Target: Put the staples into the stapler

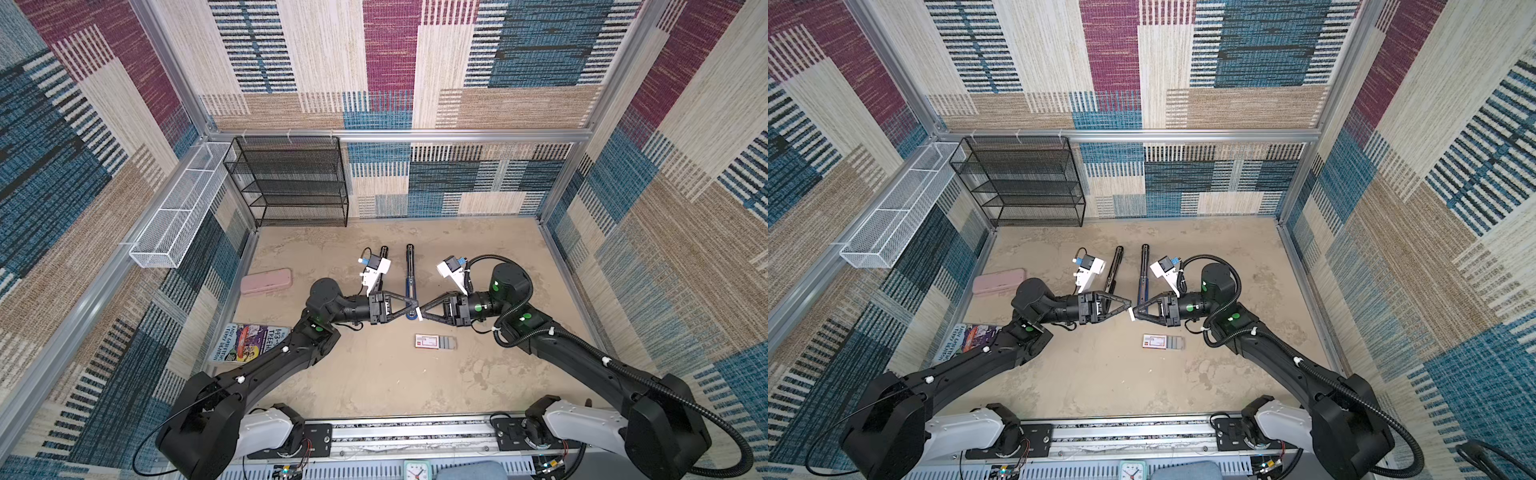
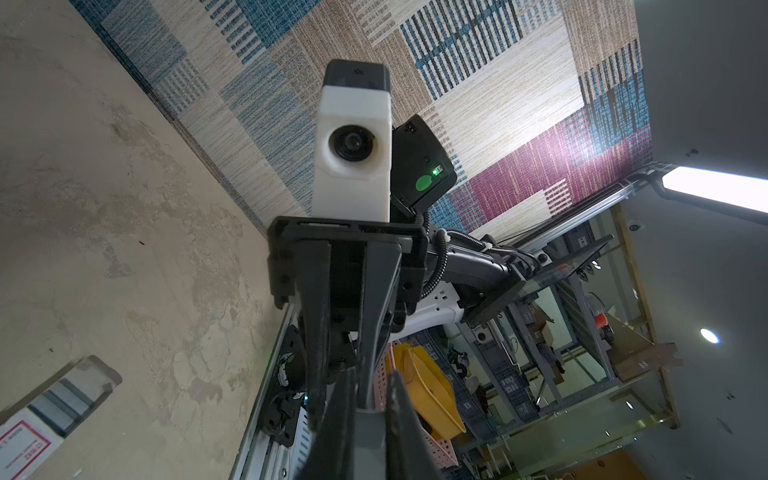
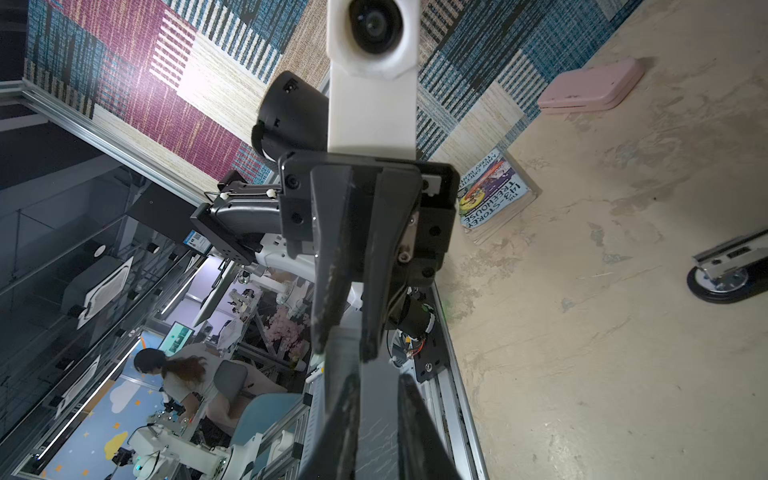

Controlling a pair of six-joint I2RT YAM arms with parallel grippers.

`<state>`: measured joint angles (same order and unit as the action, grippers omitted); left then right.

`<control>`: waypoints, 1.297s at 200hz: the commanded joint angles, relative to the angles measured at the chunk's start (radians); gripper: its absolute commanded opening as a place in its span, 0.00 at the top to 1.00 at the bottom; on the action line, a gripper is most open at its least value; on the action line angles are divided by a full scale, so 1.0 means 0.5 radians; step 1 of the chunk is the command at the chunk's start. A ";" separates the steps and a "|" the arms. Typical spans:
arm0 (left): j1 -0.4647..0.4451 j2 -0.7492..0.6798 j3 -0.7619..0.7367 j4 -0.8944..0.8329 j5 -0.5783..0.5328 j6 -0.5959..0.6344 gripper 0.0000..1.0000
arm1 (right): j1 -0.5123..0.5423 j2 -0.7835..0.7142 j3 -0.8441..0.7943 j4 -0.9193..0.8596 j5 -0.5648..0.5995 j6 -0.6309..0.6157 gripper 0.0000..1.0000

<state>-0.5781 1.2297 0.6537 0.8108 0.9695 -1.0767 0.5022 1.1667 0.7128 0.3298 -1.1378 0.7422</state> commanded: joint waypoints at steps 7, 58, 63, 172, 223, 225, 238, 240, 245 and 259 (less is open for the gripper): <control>0.003 -0.044 0.030 -0.171 -0.038 0.173 0.95 | -0.033 -0.036 -0.027 -0.048 0.053 -0.017 0.75; 0.035 -0.150 0.096 -0.880 -0.199 0.526 0.96 | -0.184 -0.126 -0.084 -0.290 0.162 -0.148 0.72; 0.044 -0.162 0.110 -0.957 -0.226 0.583 0.96 | -0.189 -0.130 -0.078 -0.341 0.192 -0.181 0.72; 0.073 0.336 0.978 -2.837 -1.734 1.580 0.95 | -0.032 0.033 -0.022 -0.931 1.306 -0.588 0.72; 0.093 0.938 1.502 -3.076 -2.015 1.671 0.96 | 0.066 0.116 -0.089 -0.794 1.350 -0.517 0.72; 0.094 0.962 1.525 -3.083 -2.022 1.672 0.96 | 0.066 0.113 -0.092 -0.793 1.354 -0.515 0.72; 0.098 1.103 1.657 -3.128 -2.040 1.686 0.96 | 0.066 0.094 -0.111 -0.781 1.362 -0.503 0.72; 0.098 1.123 1.676 -3.132 -2.043 1.688 0.96 | 0.068 0.090 -0.115 -0.780 1.361 -0.500 0.72; 0.098 1.174 1.727 -3.152 -2.050 1.692 0.96 | 0.069 0.083 -0.124 -0.779 1.367 -0.497 0.72; 0.100 1.305 1.862 -3.194 -2.096 1.702 0.96 | 0.069 0.063 -0.146 -0.776 1.376 -0.487 0.72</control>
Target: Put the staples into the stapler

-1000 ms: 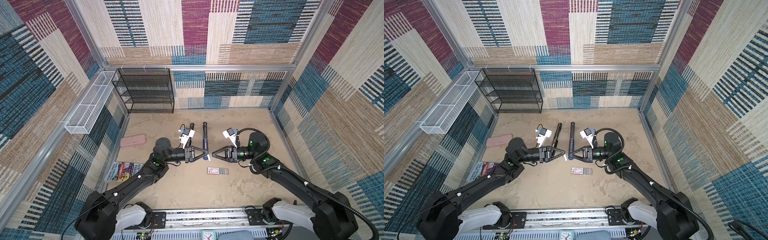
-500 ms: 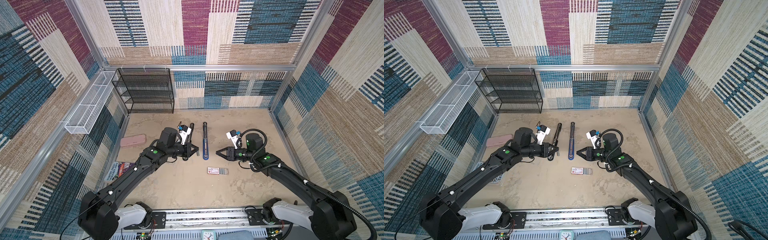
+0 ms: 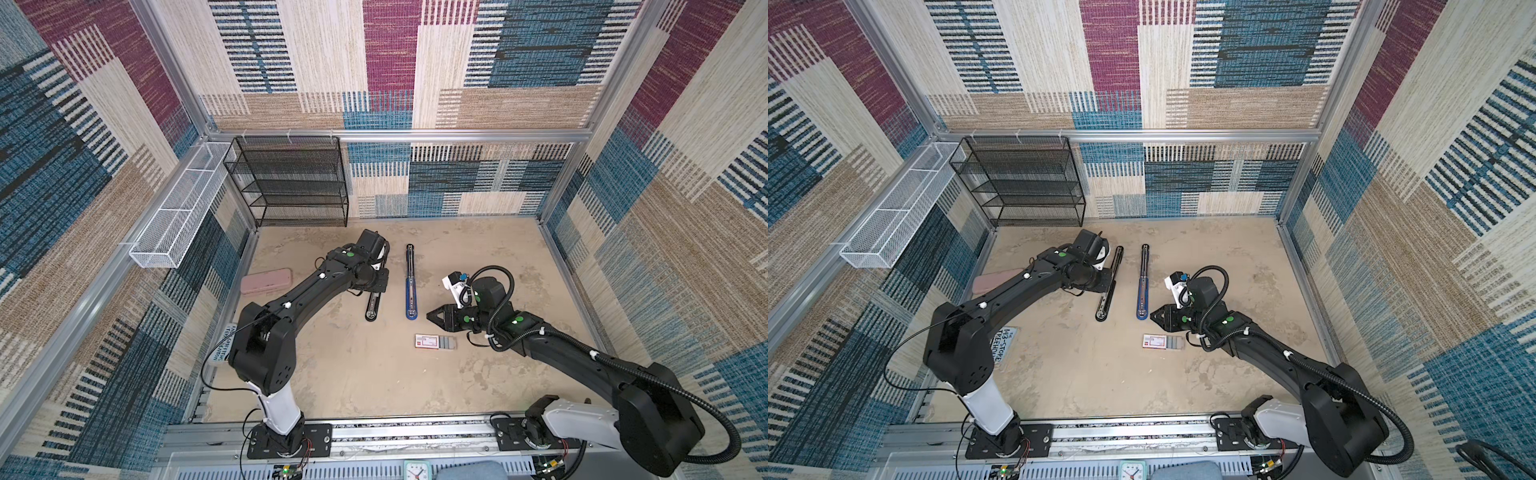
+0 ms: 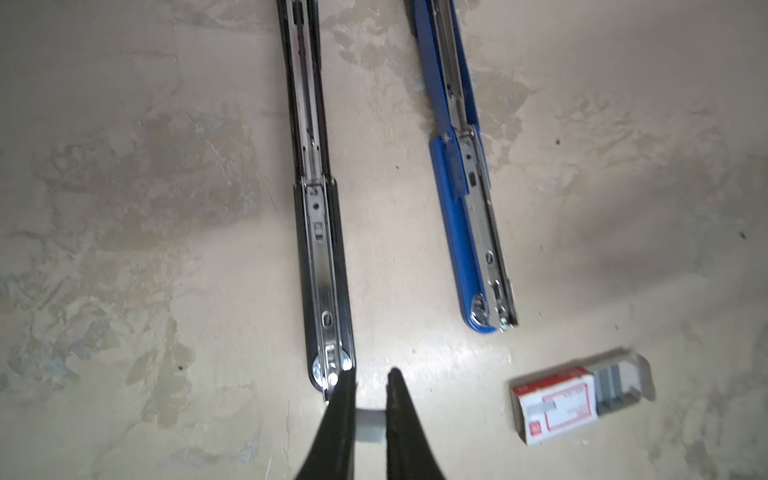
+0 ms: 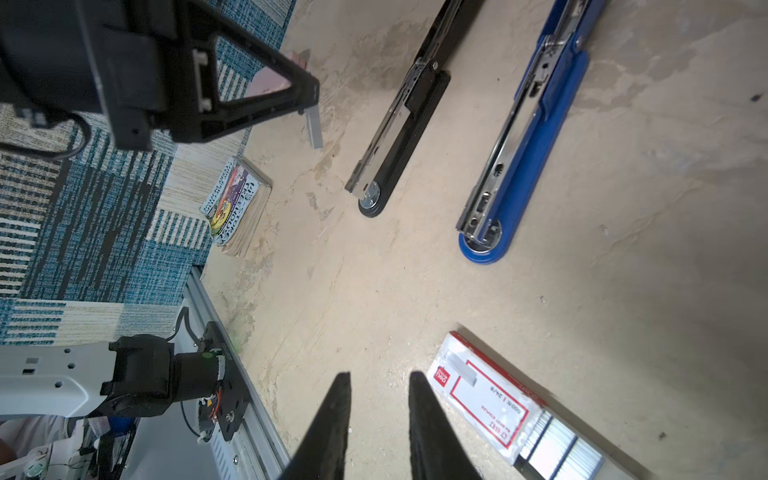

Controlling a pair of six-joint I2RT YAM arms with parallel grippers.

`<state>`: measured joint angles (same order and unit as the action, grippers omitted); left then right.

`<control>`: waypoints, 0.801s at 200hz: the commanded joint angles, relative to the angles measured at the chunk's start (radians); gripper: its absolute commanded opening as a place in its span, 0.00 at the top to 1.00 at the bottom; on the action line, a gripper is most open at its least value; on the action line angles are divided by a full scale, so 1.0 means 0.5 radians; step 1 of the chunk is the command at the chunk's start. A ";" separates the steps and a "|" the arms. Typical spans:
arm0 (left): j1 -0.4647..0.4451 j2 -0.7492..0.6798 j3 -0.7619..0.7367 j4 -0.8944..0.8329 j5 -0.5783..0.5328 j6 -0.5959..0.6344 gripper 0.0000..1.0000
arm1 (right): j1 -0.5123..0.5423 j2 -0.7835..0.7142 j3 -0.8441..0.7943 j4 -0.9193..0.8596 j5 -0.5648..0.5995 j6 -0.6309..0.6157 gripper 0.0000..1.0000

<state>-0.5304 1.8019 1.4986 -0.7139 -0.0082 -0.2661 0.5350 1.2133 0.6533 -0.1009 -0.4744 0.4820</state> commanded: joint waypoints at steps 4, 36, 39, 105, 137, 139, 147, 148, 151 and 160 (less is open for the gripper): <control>0.005 0.195 0.208 -0.163 -0.156 0.081 0.96 | 0.004 -0.033 -0.034 0.087 0.052 0.038 0.72; 0.028 0.412 0.426 -0.211 -0.211 0.096 0.96 | 0.004 -0.064 -0.068 0.086 0.061 0.053 0.72; 0.030 0.427 0.443 -0.216 -0.216 0.099 0.96 | 0.004 -0.067 -0.067 0.085 0.062 0.054 0.72; 0.064 0.647 0.647 -0.257 -0.177 0.093 0.96 | 0.004 -0.062 -0.069 0.062 0.074 0.042 0.72; 0.065 0.695 0.687 -0.260 -0.171 0.081 0.96 | 0.004 -0.057 -0.058 0.048 0.074 0.036 0.72; 0.064 0.699 0.692 -0.260 -0.169 0.081 0.96 | 0.004 -0.058 -0.056 0.046 0.074 0.035 0.72; 0.064 0.709 0.699 -0.260 -0.176 0.081 0.96 | 0.004 -0.060 -0.055 0.041 0.076 0.033 0.72; 0.064 0.709 0.701 -0.260 -0.177 0.081 0.96 | 0.004 -0.060 -0.055 0.040 0.077 0.033 0.72; 0.065 0.712 0.705 -0.260 -0.179 0.083 0.96 | 0.004 -0.063 -0.057 0.037 0.077 0.033 0.72; 0.064 0.722 0.708 -0.260 -0.189 0.084 0.96 | 0.004 -0.069 -0.058 0.033 0.077 0.033 0.72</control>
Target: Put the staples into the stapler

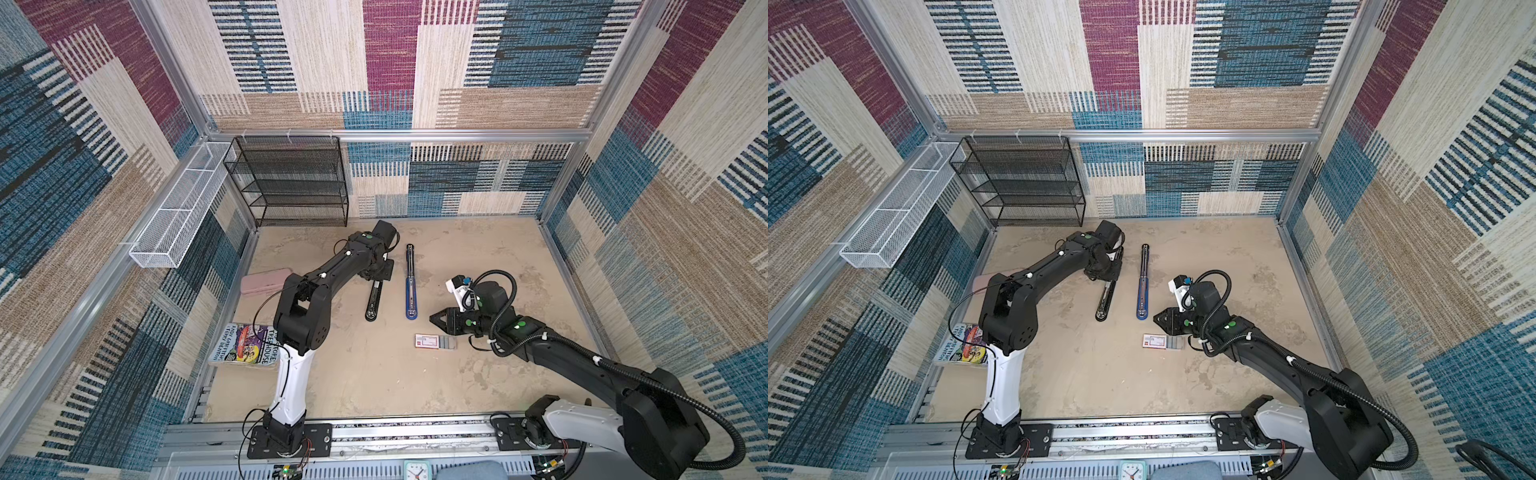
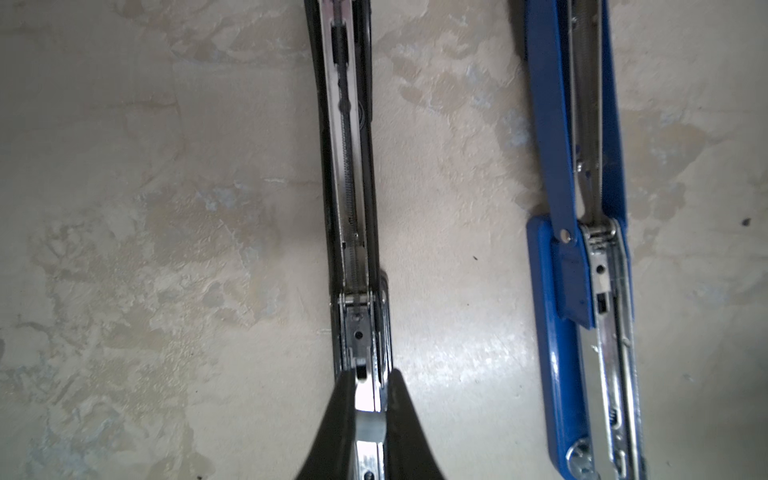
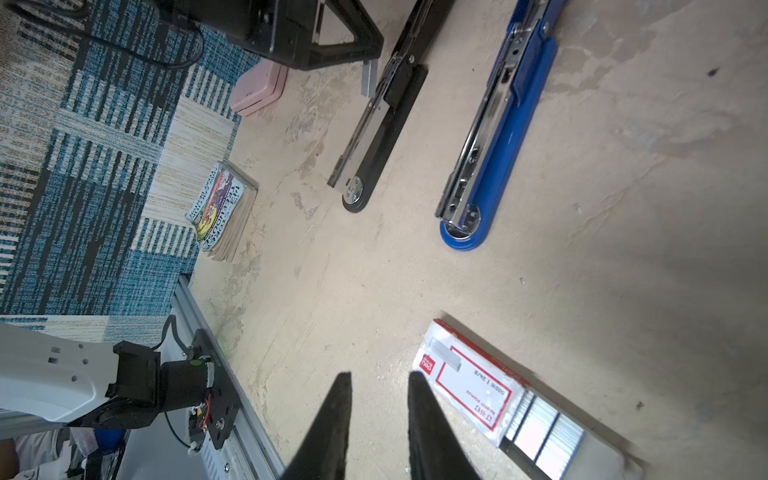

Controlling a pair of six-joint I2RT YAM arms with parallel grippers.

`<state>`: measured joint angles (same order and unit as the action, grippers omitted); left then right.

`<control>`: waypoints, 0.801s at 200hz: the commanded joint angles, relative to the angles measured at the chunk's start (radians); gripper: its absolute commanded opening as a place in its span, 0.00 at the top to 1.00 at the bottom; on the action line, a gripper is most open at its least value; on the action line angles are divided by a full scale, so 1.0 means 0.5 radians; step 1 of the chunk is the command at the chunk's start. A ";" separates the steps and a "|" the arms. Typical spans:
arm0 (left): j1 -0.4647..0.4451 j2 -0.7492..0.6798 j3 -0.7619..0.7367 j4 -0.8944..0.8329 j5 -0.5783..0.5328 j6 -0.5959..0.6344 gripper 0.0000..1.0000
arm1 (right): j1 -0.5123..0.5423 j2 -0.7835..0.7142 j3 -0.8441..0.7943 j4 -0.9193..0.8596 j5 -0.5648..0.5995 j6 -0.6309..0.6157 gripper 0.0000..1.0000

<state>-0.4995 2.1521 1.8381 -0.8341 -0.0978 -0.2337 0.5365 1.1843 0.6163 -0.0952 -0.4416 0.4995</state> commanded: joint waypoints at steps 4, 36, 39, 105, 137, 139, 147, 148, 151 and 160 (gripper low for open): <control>0.005 0.024 0.031 -0.018 -0.013 0.019 0.96 | 0.001 -0.015 0.018 0.016 0.015 -0.002 0.72; 0.005 0.061 0.047 -0.019 -0.028 0.019 0.97 | 0.001 -0.033 0.020 -0.003 0.021 -0.005 0.72; 0.005 0.062 0.045 -0.020 -0.028 0.019 0.97 | 0.001 -0.036 0.019 -0.005 0.021 -0.005 0.72; 0.005 0.071 -0.003 -0.019 -0.071 0.026 0.98 | 0.000 -0.068 0.013 -0.021 0.029 -0.005 0.72; 0.005 0.042 -0.029 -0.020 -0.073 0.026 0.98 | 0.001 -0.074 -0.005 -0.007 0.018 0.004 0.72; 0.005 0.038 -0.029 -0.020 -0.074 0.028 0.98 | 0.001 -0.074 -0.005 -0.005 0.018 0.006 0.72; 0.005 0.024 -0.030 -0.019 -0.071 0.027 0.98 | 0.001 -0.075 -0.008 -0.006 0.018 0.007 0.72; 0.005 0.021 -0.031 -0.019 -0.071 0.026 0.98 | 0.001 -0.075 -0.007 -0.006 0.018 0.007 0.72; 0.005 0.013 -0.030 -0.019 -0.070 0.026 0.98 | 0.001 -0.077 -0.008 -0.006 0.018 0.007 0.72; 0.005 -0.002 -0.028 -0.020 -0.068 0.026 0.98 | 0.001 -0.077 -0.011 -0.005 0.018 0.007 0.72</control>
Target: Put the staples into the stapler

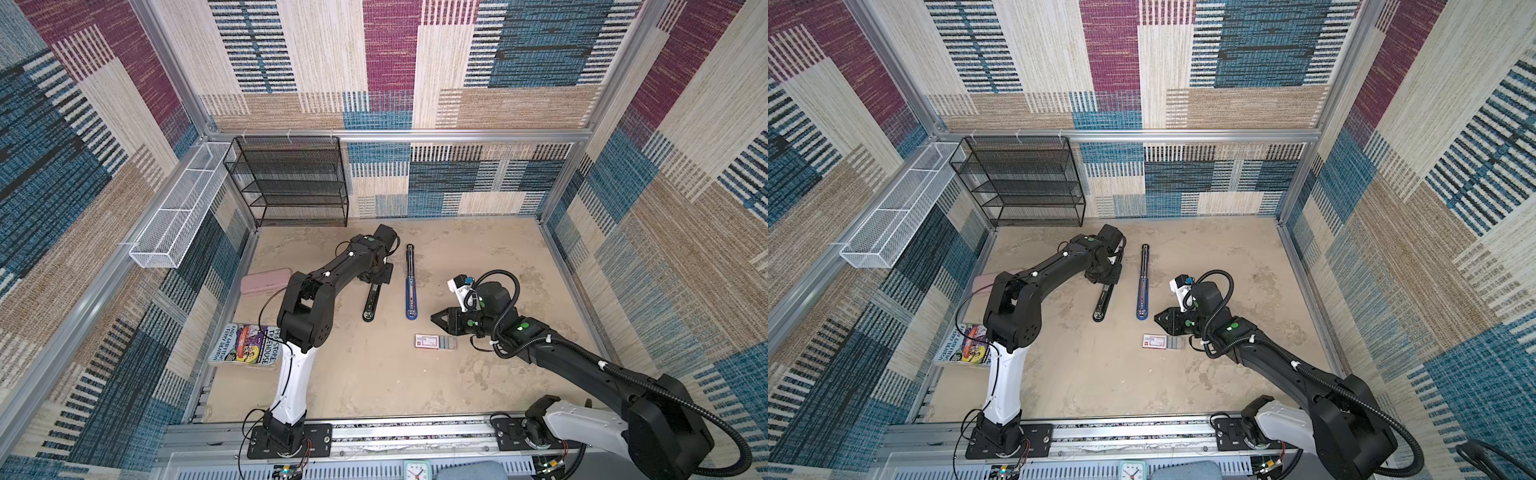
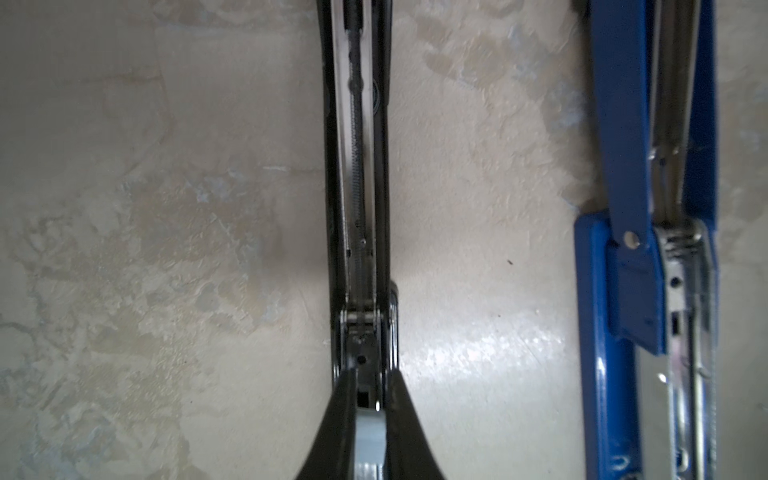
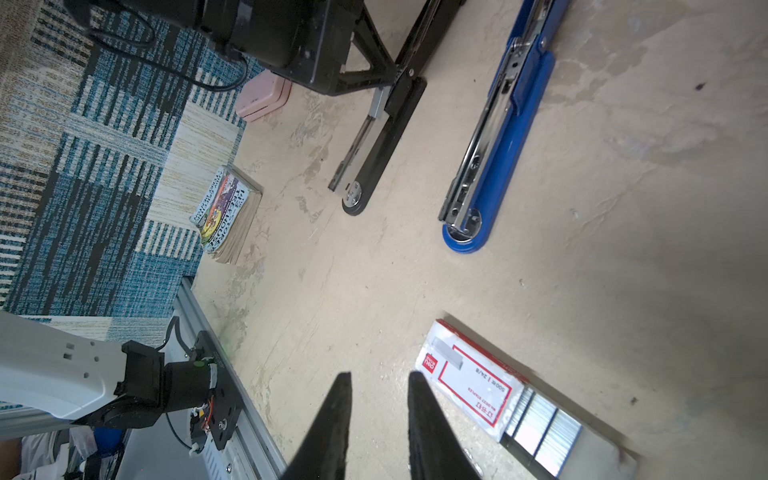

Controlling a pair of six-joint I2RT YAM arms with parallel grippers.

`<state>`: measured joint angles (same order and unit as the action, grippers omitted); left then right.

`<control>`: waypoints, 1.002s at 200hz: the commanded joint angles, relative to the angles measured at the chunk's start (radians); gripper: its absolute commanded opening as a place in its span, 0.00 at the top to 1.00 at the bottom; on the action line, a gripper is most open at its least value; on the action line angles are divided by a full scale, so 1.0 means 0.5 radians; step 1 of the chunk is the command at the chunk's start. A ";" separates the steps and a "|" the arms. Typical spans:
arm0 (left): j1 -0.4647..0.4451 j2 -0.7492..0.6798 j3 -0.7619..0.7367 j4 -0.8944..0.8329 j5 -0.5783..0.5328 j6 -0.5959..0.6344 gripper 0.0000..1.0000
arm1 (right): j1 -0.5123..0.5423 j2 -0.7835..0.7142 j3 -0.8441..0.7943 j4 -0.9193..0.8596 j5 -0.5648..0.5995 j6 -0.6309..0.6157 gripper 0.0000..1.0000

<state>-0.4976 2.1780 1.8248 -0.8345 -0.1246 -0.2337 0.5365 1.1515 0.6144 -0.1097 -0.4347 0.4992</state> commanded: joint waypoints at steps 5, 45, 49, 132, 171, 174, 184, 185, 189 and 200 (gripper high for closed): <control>0.001 -0.060 0.004 -0.019 -0.015 0.028 0.98 | 0.001 -0.011 -0.008 0.026 0.004 0.008 0.72; 0.001 -0.057 0.031 -0.024 -0.023 0.050 0.98 | 0.000 -0.005 -0.014 0.039 -0.002 0.016 0.72; 0.001 -0.052 0.030 -0.027 -0.025 0.052 0.98 | 0.001 -0.005 -0.014 0.041 -0.002 0.017 0.72; 0.001 0.004 -0.003 -0.025 -0.023 0.029 0.98 | 0.001 -0.026 -0.026 0.029 0.010 0.014 0.72; 0.001 0.003 -0.026 -0.027 -0.029 0.034 0.98 | 0.001 -0.037 -0.032 0.035 0.004 0.014 0.72; 0.001 0.003 -0.027 -0.025 -0.029 0.035 0.98 | 0.001 -0.036 -0.032 0.033 0.006 0.015 0.72; -0.001 -0.001 -0.031 -0.025 -0.037 0.038 0.98 | 0.001 -0.036 -0.032 0.033 0.003 0.017 0.72; -0.001 -0.002 -0.030 -0.025 -0.036 0.038 0.98 | 0.001 -0.036 -0.032 0.034 0.002 0.017 0.72; -0.001 -0.005 -0.030 -0.025 -0.038 0.038 0.98 | 0.001 -0.036 -0.033 0.033 0.001 0.017 0.72; -0.002 -0.008 -0.030 -0.025 -0.035 0.039 0.97 | 0.001 -0.037 -0.037 0.036 0.003 0.020 0.72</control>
<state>-0.4976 2.1769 1.8126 -0.8337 -0.1284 -0.2295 0.5365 1.1381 0.6014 -0.1089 -0.4351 0.4999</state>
